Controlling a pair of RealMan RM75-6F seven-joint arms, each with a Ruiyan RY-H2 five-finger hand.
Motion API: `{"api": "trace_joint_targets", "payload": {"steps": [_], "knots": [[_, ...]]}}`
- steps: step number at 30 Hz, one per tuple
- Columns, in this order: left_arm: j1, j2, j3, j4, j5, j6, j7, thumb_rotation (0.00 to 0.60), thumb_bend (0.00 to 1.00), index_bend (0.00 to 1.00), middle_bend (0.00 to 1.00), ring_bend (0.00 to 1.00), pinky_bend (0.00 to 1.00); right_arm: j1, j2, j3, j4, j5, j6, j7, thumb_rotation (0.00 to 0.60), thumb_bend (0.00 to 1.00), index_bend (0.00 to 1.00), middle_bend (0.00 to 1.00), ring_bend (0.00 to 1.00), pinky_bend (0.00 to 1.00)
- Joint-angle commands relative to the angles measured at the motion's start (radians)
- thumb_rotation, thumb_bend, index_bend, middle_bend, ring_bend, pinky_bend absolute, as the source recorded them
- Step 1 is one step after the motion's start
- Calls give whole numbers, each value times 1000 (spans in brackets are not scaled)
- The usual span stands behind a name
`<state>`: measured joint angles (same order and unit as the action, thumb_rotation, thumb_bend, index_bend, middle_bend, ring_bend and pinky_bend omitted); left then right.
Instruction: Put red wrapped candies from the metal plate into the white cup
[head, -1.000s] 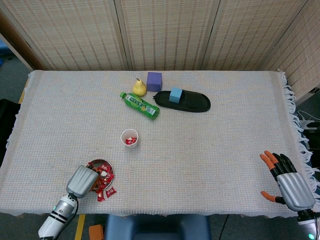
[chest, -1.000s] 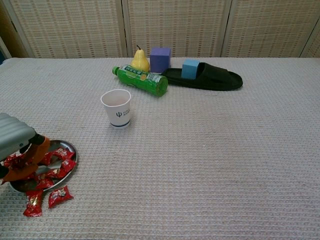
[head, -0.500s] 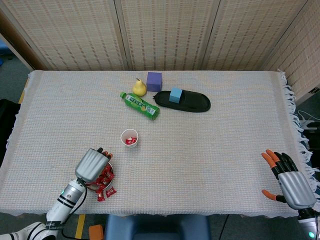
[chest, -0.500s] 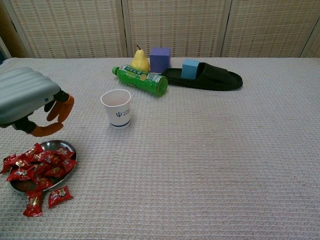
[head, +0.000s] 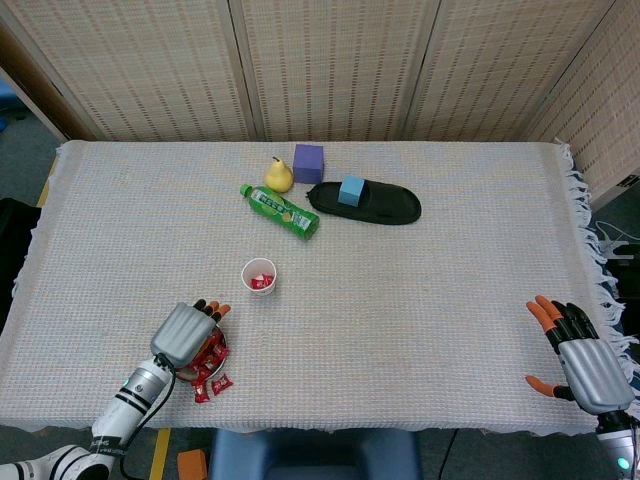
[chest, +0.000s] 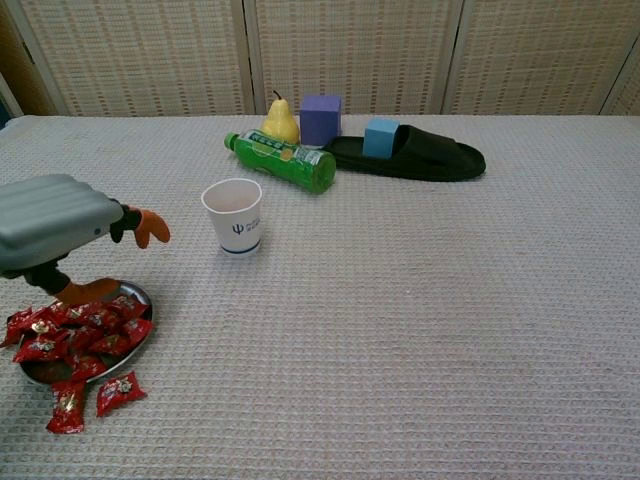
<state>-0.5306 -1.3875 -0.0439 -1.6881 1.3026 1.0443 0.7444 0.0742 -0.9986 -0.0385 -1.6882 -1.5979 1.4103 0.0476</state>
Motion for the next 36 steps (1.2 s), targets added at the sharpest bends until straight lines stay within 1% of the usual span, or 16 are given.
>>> {"api": "trace_joint_targets", "payload": {"steps": [1, 3, 6, 8, 11, 16, 20, 23, 25, 29, 36], "knots": [[23, 41, 60, -50, -51, -25, 57, 600, 381, 45, 52, 115, 555, -4, 0, -3, 0, -6, 6, -1, 600, 0, 0, 0, 0, 0], [30, 49, 82, -66, -64, -25, 77, 600, 380, 44, 35, 92, 559, -4, -1, -6, 0, -11, 6, -5, 600, 0, 0, 0, 0, 0], [35, 40, 104, -67, -74, -20, 103, 600, 377, 51, 32, 85, 630, -6, -2, -11, -2, -23, 9, -10, 600, 0, 0, 0, 0, 0], [37, 29, 113, -60, -72, -15, 113, 600, 376, 75, 47, 100, 659, -8, -2, -13, -3, -29, 14, -11, 600, 0, 0, 0, 0, 0], [41, 3, 125, -32, -58, 4, 140, 600, 375, 177, 126, 168, 706, -12, -1, -15, -2, -37, 25, -9, 600, 0, 0, 0, 0, 0], [43, -39, 126, 22, -54, 19, 150, 600, 372, 332, 270, 276, 788, -15, -1, -18, 0, -43, 30, -7, 600, 0, 0, 0, 0, 0], [45, -56, 126, 49, -37, 30, 131, 600, 372, 437, 396, 384, 849, -14, -2, -16, 1, -40, 29, -7, 600, 0, 0, 0, 0, 0], [51, -70, 127, 75, 1, 51, 97, 600, 373, 518, 492, 455, 887, -12, -3, -16, 1, -40, 25, -9, 600, 0, 0, 0, 0, 0], [54, -75, 131, 91, 24, 58, 71, 600, 377, 557, 543, 493, 905, -12, -3, -16, 0, -39, 23, -11, 600, 0, 0, 0, 0, 0], [55, -83, 139, 122, 56, 59, 38, 600, 386, 621, 609, 541, 922, -12, -3, -15, -1, -36, 24, -11, 600, 0, 0, 0, 0, 0], [63, -84, 131, 153, 97, 86, -9, 600, 429, 662, 655, 582, 947, -12, -2, -15, -1, -34, 22, -13, 600, 0, 0, 0, 0, 0]]}}
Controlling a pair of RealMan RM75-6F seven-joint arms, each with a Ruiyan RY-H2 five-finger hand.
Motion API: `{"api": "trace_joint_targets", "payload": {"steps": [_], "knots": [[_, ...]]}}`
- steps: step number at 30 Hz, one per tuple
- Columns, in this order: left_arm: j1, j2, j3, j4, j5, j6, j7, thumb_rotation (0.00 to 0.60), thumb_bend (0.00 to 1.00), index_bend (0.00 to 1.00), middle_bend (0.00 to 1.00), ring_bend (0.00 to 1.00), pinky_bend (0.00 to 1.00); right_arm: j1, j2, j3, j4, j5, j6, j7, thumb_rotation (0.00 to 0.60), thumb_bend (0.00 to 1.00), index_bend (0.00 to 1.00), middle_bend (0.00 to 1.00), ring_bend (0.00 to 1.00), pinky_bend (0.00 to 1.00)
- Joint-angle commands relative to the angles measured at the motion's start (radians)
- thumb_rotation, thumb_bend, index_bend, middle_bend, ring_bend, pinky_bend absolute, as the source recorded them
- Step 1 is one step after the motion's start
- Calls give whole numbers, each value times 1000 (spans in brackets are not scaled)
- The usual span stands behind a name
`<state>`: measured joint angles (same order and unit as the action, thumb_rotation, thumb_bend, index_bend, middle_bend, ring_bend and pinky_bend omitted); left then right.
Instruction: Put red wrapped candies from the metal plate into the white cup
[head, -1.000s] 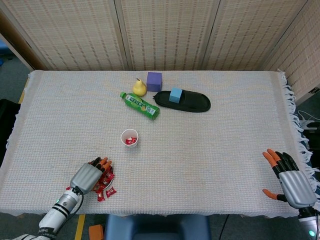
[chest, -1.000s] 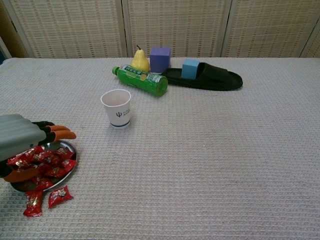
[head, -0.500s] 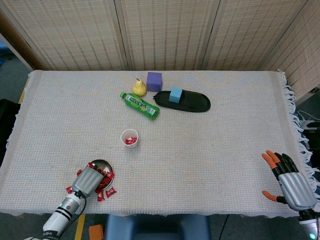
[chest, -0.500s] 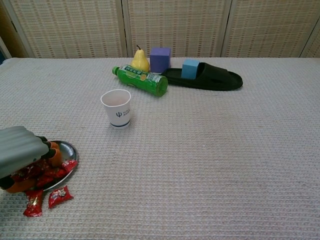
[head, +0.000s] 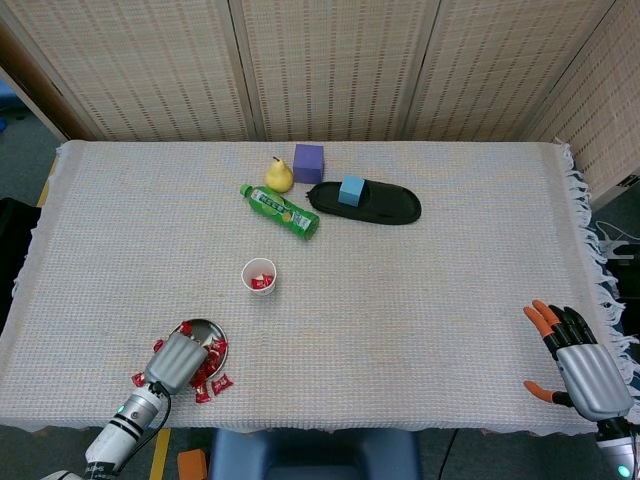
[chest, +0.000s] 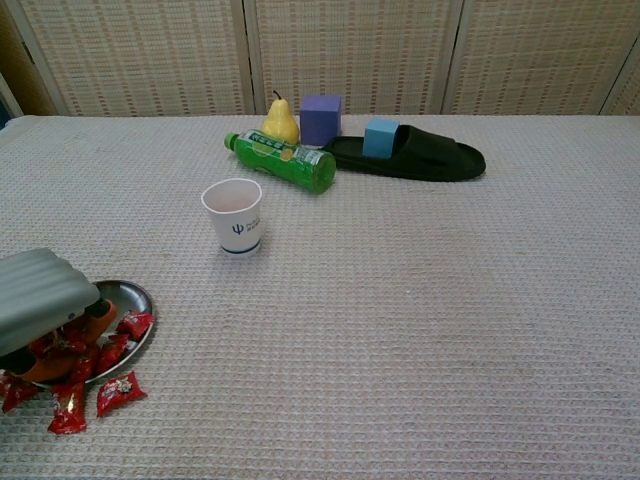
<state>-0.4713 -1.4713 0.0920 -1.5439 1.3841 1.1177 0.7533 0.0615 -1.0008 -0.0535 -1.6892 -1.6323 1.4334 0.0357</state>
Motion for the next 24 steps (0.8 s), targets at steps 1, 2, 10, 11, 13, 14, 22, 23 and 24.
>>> {"api": "trace_joint_targets", "payload": {"steps": [1, 2, 10, 11, 13, 14, 22, 23, 24], "knots": [[4, 1, -6, 12, 23, 19, -26, 600, 440, 672, 663, 590, 956, 1, 0, 0, -1, 2, -3, -2, 600, 0, 0, 0, 0, 0], [5, 2, -9, 14, 31, 25, -35, 600, 454, 682, 671, 599, 964, 1, -1, 0, -1, 2, -4, -3, 600, 0, 0, 0, 0, 0], [-22, 63, -65, -70, 45, 34, -76, 600, 525, 713, 693, 619, 986, 3, -1, 3, -4, 10, -9, -7, 600, 0, 0, 0, 0, 0], [-29, 74, -77, -89, 34, 26, -85, 600, 526, 714, 694, 619, 986, 3, 0, 4, -3, 12, -9, -5, 600, 0, 0, 0, 0, 0], [-51, 100, -115, -130, 10, 8, -105, 600, 525, 714, 694, 619, 987, 4, 1, 6, -2, 18, -10, -2, 600, 0, 0, 0, 0, 0], [-63, 110, -133, -143, 2, 1, -110, 600, 525, 714, 694, 619, 987, 4, 1, 7, -2, 21, -10, 0, 600, 0, 0, 0, 0, 0], [-209, 129, -293, -162, -153, -133, -121, 600, 525, 717, 695, 620, 987, 11, -3, 23, -2, 63, -31, -8, 600, 0, 0, 0, 0, 0], [-229, 121, -307, -149, -176, -151, -116, 600, 525, 716, 695, 620, 987, 12, -4, 26, -3, 69, -34, -10, 600, 0, 0, 0, 0, 0], [-255, 107, -324, -131, -207, -173, -114, 600, 525, 717, 695, 620, 987, 12, -6, 29, -3, 78, -36, -13, 600, 0, 0, 0, 0, 0]]}}
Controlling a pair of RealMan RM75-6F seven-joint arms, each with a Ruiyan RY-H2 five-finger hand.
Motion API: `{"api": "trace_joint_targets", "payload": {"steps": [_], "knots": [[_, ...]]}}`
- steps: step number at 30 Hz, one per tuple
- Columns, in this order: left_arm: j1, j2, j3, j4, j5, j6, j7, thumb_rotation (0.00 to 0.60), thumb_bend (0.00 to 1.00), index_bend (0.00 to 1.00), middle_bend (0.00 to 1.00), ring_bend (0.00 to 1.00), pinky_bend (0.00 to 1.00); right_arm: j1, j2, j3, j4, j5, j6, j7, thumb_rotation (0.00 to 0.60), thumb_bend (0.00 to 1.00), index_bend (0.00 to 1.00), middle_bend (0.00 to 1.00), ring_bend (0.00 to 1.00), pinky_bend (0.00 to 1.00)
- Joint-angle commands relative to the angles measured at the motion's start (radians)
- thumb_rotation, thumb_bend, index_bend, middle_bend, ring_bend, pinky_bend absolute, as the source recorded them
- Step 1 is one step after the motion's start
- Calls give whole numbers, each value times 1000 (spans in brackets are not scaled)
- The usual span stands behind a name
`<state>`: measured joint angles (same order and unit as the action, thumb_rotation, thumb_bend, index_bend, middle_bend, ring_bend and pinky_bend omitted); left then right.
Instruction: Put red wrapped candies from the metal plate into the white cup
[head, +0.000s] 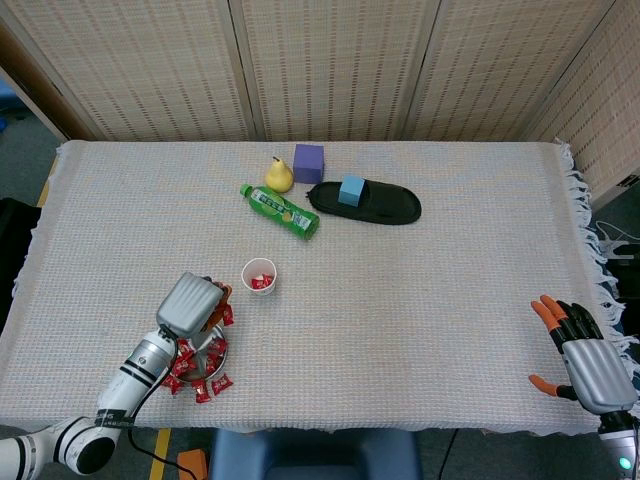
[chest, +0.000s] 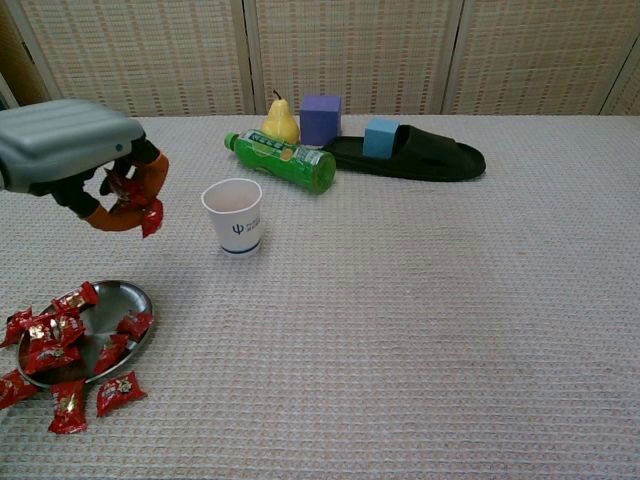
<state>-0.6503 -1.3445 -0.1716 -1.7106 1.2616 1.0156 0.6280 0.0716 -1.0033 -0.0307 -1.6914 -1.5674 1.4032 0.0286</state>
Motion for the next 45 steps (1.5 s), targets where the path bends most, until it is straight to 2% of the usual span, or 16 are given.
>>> {"api": "trace_joint_targets", "payload": {"steps": [1, 9, 18, 21, 25, 27, 31, 34, 39, 45], "knots": [[-94, -31, -72, 50, -106, -87, 9, 600, 525, 717, 694, 620, 987, 3, -4, 9, -1, 21, -8, -9, 600, 0, 0, 0, 0, 0], [-228, -156, -121, 255, -207, -175, -25, 600, 525, 719, 695, 620, 988, 7, -5, 23, -3, 61, -24, -19, 600, 0, 0, 0, 0, 0], [-282, -241, -91, 391, -211, -171, -40, 600, 523, 718, 695, 620, 987, 2, 1, 26, 2, 69, -20, -6, 600, 0, 0, 0, 0, 0], [-284, -255, -74, 407, -205, -158, -34, 600, 518, 706, 687, 617, 981, -1, 2, 26, 3, 65, -13, -2, 600, 0, 0, 0, 0, 0], [-282, -264, -55, 413, -189, -136, -37, 600, 503, 614, 633, 583, 931, -4, 3, 26, 2, 61, -8, 0, 600, 0, 0, 0, 0, 0], [-282, -267, -46, 413, -181, -124, -31, 600, 501, 572, 612, 557, 883, -3, 3, 25, 2, 60, -10, 1, 600, 0, 0, 0, 0, 0], [-289, -270, -40, 408, -193, -126, -13, 600, 496, 477, 545, 479, 710, 1, 5, 28, 3, 71, -23, 6, 600, 0, 0, 0, 0, 0], [-292, -267, -33, 402, -204, -128, -2, 600, 485, 454, 517, 454, 637, -1, 7, 28, 2, 70, -19, 7, 600, 0, 0, 0, 0, 0], [-295, -264, -28, 390, -202, -114, 4, 600, 478, 432, 503, 431, 600, -3, 8, 28, 1, 68, -16, 8, 600, 0, 0, 0, 0, 0], [-294, -251, -20, 351, -210, -102, 19, 600, 463, 356, 458, 396, 583, -4, 9, 26, 1, 61, -12, 10, 600, 0, 0, 0, 0, 0]]}}
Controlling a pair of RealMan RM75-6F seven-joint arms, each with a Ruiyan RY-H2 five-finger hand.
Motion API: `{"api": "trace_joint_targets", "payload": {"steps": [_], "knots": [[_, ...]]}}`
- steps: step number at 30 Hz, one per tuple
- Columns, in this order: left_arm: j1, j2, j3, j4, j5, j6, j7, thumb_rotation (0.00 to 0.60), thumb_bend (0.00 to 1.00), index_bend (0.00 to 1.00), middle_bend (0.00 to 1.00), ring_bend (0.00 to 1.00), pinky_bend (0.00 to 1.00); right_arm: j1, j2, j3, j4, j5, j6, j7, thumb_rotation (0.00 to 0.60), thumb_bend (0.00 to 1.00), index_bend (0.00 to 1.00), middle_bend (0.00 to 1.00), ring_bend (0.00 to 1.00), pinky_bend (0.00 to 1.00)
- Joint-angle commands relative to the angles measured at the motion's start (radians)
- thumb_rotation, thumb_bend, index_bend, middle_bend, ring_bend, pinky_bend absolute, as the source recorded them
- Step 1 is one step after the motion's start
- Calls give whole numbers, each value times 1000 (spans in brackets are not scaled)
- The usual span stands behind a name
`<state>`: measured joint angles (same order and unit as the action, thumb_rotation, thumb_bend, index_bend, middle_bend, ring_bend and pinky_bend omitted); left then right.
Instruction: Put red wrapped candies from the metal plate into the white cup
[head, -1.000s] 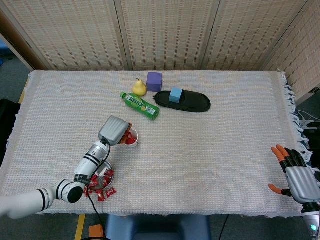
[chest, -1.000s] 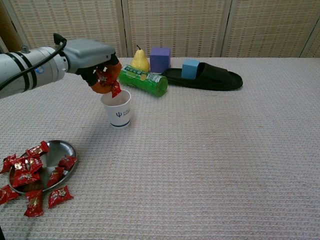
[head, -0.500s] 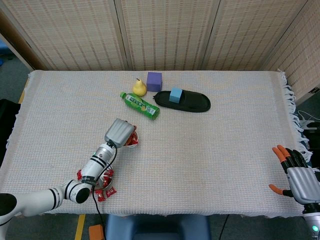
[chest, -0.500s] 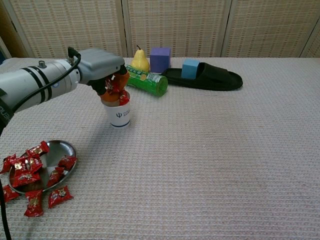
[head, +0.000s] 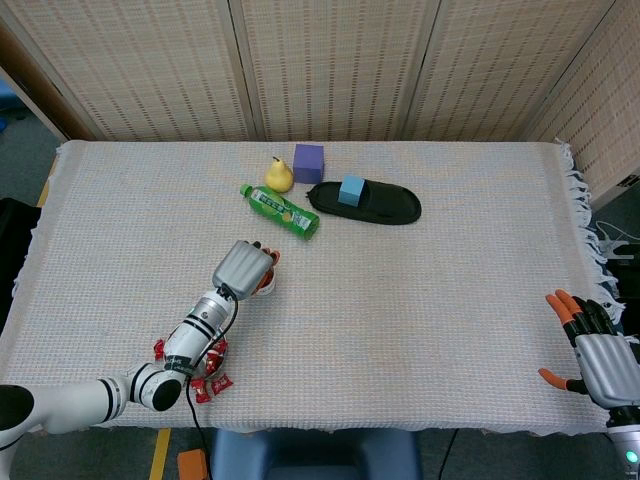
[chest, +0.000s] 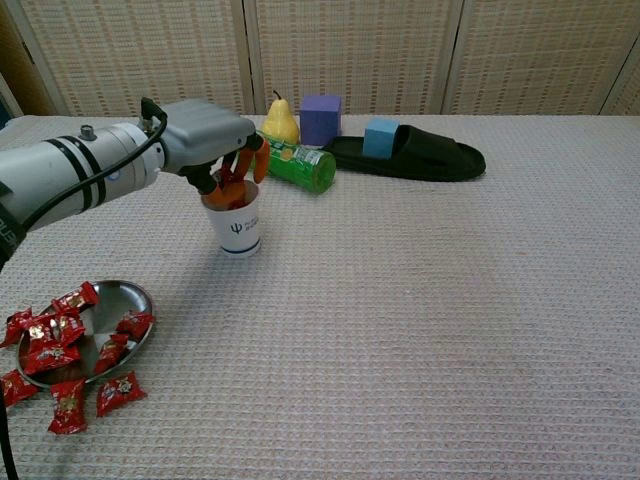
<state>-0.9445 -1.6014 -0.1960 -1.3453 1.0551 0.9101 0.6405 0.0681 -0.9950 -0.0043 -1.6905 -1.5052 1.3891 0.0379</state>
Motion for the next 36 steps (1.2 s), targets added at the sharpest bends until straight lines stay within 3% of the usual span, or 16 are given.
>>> {"api": "trace_joint_targets", "payload": {"steps": [1, 11, 19, 23, 27, 33, 36], "knots": [[1, 9, 7, -20, -6, 5, 10, 600, 461, 343, 449, 389, 583, -2, 1, -1, -1, -3, 4, 1, 600, 0, 0, 0, 0, 0], [6, 21, 18, -62, -8, 34, 31, 600, 451, 303, 427, 369, 520, -8, 5, -6, -1, -20, 17, 9, 600, 1, 0, 0, 0, 0], [49, 88, 41, -192, 35, 125, 54, 600, 441, 278, 371, 332, 462, -16, 9, -15, -4, -47, 34, 17, 600, 1, 0, 0, 0, 0], [141, 178, 108, -341, 142, 236, 1, 600, 422, 205, 293, 308, 522, -17, 12, -21, -2, -60, 36, 24, 600, 1, 0, 0, 0, 0], [274, 278, 230, -443, 283, 366, -65, 600, 415, 177, 261, 309, 608, -19, 14, -29, -2, -82, 44, 31, 600, 1, 0, 0, 0, 0], [468, 343, 389, -413, 386, 512, -138, 600, 401, 142, 205, 377, 710, -23, 13, -41, -4, -116, 57, 27, 600, 1, 0, 0, 0, 0], [542, 344, 428, -354, 386, 540, -184, 600, 399, 135, 185, 470, 787, -23, 11, -47, -5, -133, 60, 22, 600, 1, 0, 0, 0, 0]]}}
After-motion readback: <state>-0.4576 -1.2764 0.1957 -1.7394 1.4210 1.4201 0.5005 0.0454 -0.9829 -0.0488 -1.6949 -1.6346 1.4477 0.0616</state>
